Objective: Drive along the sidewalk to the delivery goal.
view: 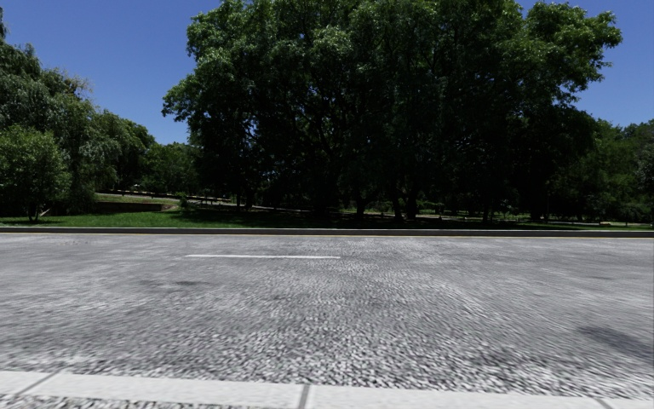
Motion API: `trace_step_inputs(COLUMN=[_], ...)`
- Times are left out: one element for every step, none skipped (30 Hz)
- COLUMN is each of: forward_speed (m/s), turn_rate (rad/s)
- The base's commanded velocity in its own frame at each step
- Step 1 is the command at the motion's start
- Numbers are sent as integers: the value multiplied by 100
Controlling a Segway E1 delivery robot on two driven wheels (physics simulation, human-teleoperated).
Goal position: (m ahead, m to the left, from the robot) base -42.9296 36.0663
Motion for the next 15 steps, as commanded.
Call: trace_step_inputs(forward_speed=[0, 0, 0, 0, 0, 0, 0, 0, 0, 0, 0, 0, -6, -11, -12], turn_rate=[0, 0, 0, 0, 0, 0, 0, 0, 0, 0, 0, 0, 0, 0, 9])
